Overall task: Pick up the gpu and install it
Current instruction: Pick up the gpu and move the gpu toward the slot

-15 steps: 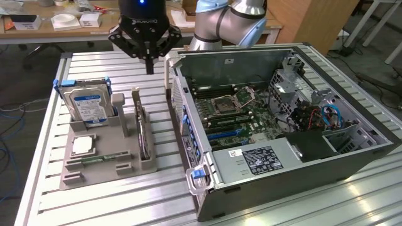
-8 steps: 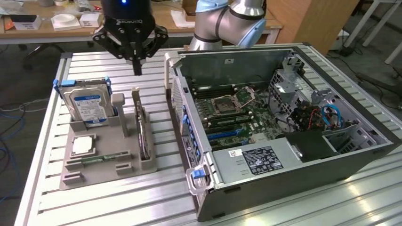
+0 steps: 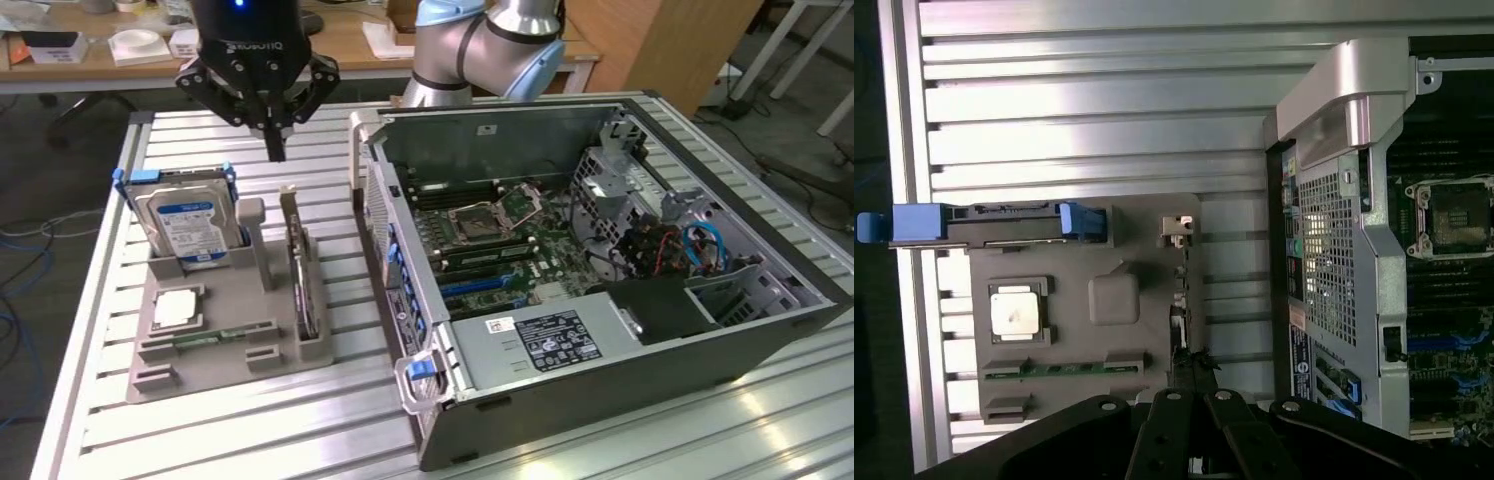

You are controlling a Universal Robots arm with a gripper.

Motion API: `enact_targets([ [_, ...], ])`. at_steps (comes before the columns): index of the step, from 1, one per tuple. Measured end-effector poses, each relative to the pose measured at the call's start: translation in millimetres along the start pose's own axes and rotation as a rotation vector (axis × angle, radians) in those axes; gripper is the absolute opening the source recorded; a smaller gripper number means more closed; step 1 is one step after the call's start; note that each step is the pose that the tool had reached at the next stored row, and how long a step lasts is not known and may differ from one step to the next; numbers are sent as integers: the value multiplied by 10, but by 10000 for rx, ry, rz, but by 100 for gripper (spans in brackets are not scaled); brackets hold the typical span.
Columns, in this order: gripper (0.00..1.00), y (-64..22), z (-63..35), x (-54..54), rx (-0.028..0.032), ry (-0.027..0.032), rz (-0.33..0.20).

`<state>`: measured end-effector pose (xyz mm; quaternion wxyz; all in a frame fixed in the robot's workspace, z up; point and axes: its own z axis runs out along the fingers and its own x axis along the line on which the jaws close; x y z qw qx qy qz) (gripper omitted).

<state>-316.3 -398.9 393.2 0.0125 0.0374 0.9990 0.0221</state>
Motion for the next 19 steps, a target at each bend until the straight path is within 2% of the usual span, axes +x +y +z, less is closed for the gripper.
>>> enact_targets([
  [12, 11, 0, 0, 0, 0, 0, 0],
  [14, 23, 0, 0, 0, 0, -1, 1],
  [15, 23, 0, 0, 0, 0, -1, 1],
  [17, 35, 0, 0, 0, 0, 0, 1],
  [18, 35, 0, 0, 0, 0, -1, 1],
  [19, 41, 0, 0, 0, 0, 0, 1],
])
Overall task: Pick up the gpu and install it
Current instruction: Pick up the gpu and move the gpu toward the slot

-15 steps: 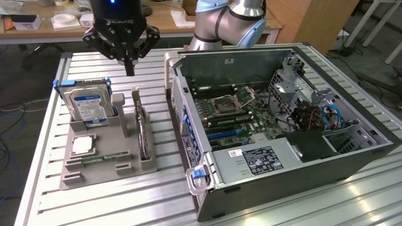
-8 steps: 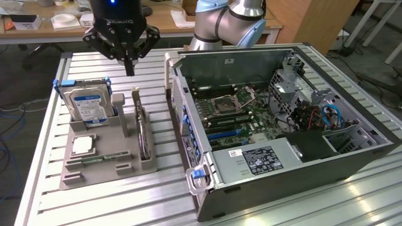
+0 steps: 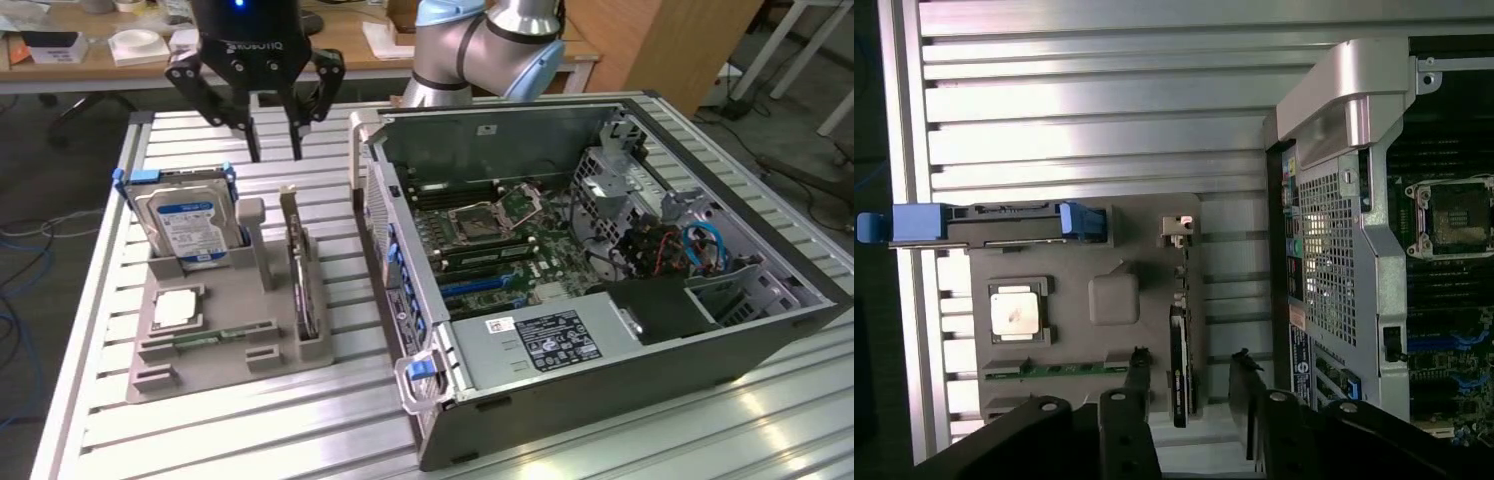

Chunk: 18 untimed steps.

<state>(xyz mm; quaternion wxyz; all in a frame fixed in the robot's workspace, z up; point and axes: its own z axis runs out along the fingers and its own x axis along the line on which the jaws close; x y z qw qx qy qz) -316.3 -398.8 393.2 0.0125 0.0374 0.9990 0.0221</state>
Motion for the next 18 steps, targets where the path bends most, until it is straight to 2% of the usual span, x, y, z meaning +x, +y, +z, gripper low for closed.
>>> enact_targets([
  [1, 47, 0, 0, 0, 0, -1, -1],
  [2, 47, 0, 0, 0, 2, -1, 0],
  [3, 53, 0, 0, 0, 2, 0, -8],
  [5, 53, -6, 7, 0, 5, 16, -135],
  [9, 53, -14, 33, 0, 77, 198, -404],
  [13, 53, -40, 62, -2, 76, 215, -656],
  [18, 53, -112, 148, -4, 75, 218, -727],
])
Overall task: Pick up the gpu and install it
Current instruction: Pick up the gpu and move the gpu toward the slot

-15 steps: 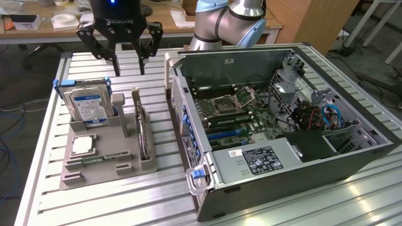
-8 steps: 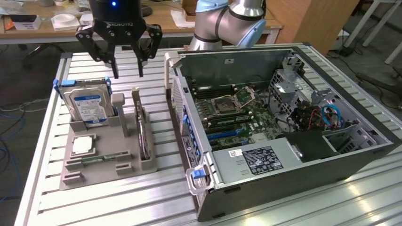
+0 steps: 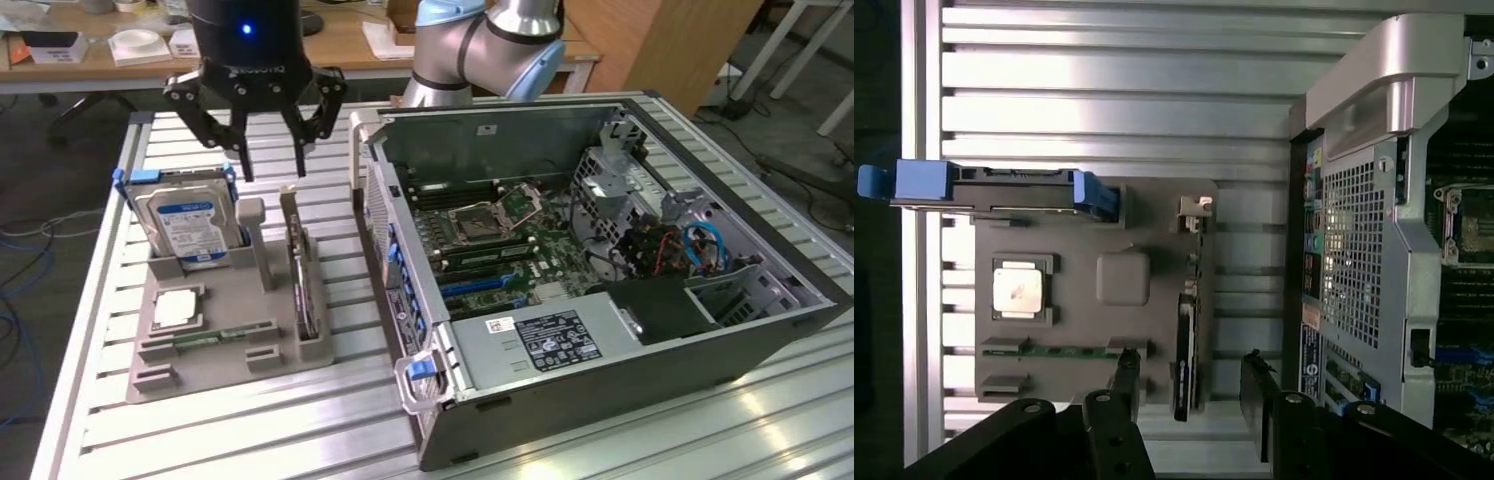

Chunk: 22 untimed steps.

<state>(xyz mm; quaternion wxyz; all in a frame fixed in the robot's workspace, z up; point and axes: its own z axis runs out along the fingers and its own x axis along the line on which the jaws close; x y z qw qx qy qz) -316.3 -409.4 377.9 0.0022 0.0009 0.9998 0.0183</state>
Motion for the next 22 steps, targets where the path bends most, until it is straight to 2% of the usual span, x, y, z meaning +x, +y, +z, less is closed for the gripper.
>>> enact_targets([
  [13, 53, -117, 232, 1, 1, 1, 0],
  [22, 53, -281, 391, 1, 2, 1, 0],
])
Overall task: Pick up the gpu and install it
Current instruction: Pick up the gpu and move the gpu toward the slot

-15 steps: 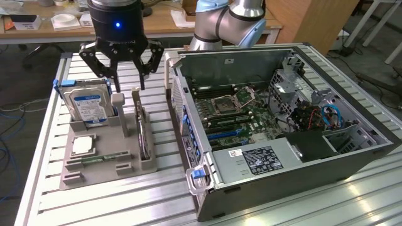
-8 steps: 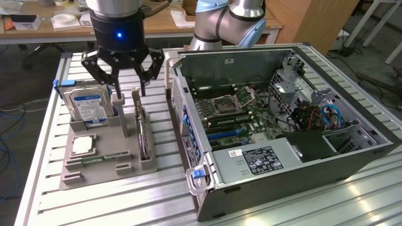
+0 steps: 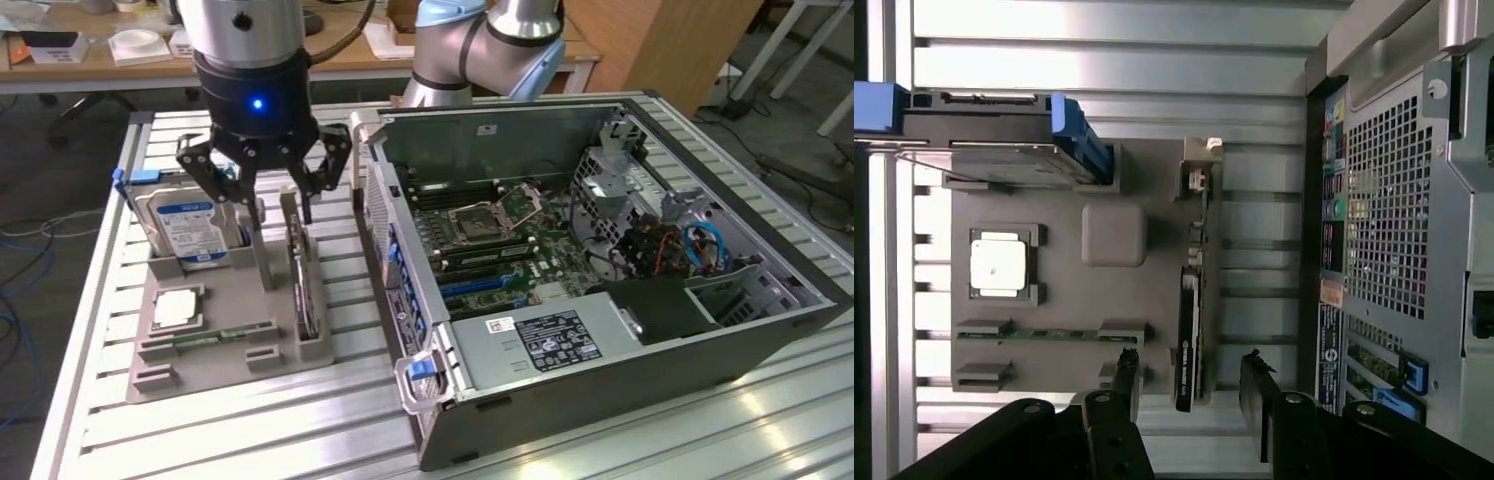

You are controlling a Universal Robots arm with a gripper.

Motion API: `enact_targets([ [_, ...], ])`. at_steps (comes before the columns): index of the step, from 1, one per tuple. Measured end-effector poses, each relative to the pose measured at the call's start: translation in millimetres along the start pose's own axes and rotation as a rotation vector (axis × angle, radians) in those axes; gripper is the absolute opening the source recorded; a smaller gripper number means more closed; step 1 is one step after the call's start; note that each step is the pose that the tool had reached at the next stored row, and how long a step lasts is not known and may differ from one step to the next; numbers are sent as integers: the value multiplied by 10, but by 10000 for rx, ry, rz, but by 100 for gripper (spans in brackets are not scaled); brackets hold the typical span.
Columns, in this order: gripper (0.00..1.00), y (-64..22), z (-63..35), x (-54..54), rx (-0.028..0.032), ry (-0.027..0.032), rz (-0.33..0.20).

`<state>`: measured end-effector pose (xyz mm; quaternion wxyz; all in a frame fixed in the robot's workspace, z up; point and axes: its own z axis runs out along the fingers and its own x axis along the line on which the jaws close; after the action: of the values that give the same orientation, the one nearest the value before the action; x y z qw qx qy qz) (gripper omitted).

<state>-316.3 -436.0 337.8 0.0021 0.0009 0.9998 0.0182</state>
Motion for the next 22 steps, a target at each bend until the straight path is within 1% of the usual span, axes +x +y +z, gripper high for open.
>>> enact_targets([
  [2, 53, -23, 36, 0, -2, -2, -1],
  [14, 53, -90, 252, 1, -1, -1, -8],
  [22, 53, -112, 396, 1, -1, -1, -7],
])
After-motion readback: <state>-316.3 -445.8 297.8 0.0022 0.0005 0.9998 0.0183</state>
